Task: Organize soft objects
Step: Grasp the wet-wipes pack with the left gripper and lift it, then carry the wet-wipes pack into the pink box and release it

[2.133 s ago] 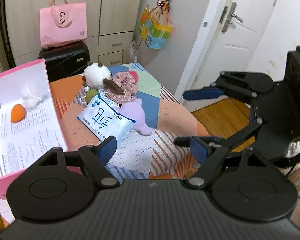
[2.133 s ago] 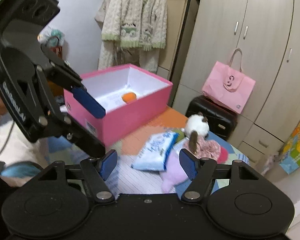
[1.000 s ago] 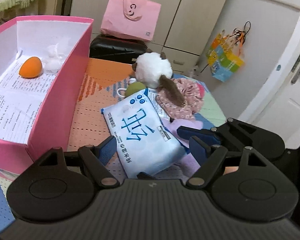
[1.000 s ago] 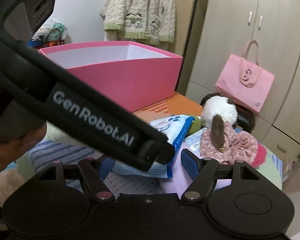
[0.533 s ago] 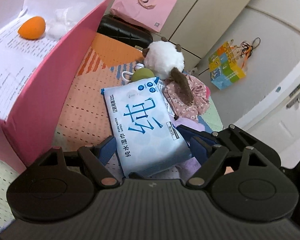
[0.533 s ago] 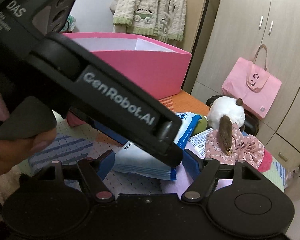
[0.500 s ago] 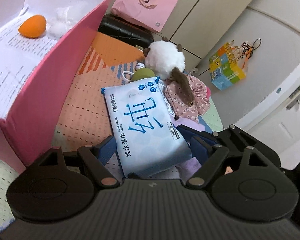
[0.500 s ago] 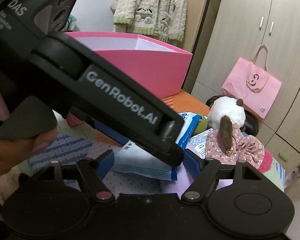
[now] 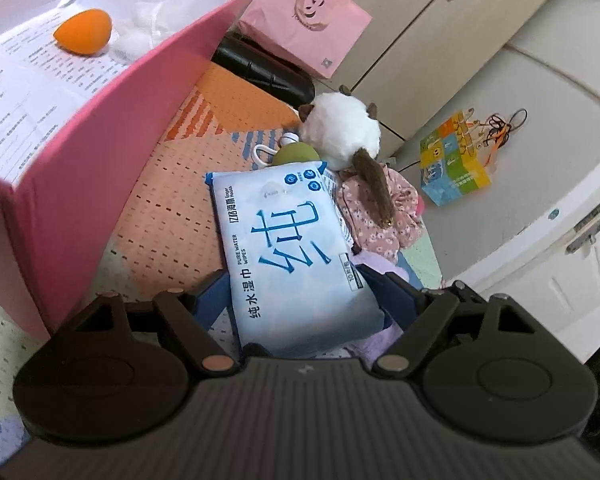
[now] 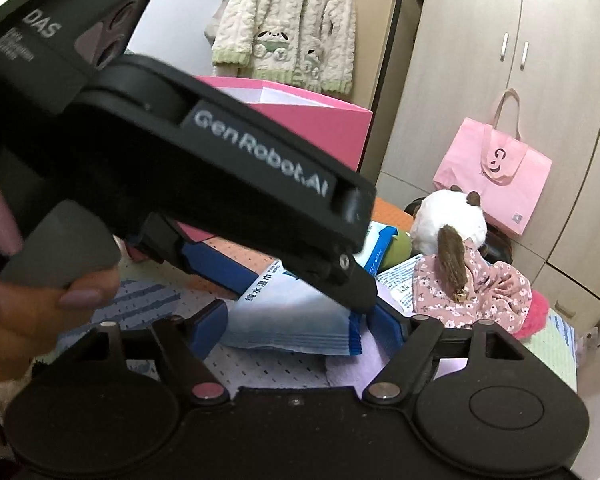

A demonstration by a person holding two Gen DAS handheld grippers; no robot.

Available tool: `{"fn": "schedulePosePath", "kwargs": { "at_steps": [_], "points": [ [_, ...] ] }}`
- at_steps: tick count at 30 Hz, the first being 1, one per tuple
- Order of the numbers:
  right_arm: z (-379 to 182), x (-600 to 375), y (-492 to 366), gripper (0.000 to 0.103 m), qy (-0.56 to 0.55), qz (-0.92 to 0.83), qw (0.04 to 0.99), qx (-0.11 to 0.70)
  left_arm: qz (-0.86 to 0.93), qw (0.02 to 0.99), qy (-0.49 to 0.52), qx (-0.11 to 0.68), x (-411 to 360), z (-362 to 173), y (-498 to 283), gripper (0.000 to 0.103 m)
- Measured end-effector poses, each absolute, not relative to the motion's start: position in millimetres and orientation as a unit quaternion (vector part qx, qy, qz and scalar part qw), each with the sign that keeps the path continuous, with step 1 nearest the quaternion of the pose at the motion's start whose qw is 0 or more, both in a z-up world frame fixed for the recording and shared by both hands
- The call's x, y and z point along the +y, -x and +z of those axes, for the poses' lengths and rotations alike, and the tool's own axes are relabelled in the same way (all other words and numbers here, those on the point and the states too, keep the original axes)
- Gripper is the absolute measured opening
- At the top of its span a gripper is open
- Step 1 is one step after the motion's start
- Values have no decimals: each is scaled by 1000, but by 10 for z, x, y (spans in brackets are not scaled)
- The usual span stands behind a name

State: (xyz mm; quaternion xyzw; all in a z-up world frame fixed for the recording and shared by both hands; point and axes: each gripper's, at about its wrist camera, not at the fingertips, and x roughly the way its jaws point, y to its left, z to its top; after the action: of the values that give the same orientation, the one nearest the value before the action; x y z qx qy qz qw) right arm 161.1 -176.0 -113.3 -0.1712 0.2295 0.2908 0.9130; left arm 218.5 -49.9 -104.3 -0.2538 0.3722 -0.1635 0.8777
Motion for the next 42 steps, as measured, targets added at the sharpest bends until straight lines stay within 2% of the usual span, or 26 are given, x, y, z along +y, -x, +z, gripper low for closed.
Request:
{"fn": "schedulePosePath", "kwargs": {
  "at_steps": [7,11,17,23,32,42],
  "points": [
    [-1146,-1687,-1599,77,175,278,915,233,-169,884,235,367,-533,-1033,-2142,71],
    [-1137,-1637,-1615,72,164,264,921,234,-168,882,243,368,-523,-1017,-2103,63],
    [-1081,-1693,-1560,67,152,267,925,225,-176,885,232,364,-525,-952,-2048,62],
    [-964,-1707,-1488,67,133,260,933,212,-184,894,201,357,-545,-770,-1932,62],
    [-797,-1659,-1317,66,98,245,934,240,-190,904,98,371,-654,-503,-1647,62],
    [-626,-1581,-979,66,84,227,933,265,-218,894,83,383,-550,-361,-1333,62]
  ]
}}
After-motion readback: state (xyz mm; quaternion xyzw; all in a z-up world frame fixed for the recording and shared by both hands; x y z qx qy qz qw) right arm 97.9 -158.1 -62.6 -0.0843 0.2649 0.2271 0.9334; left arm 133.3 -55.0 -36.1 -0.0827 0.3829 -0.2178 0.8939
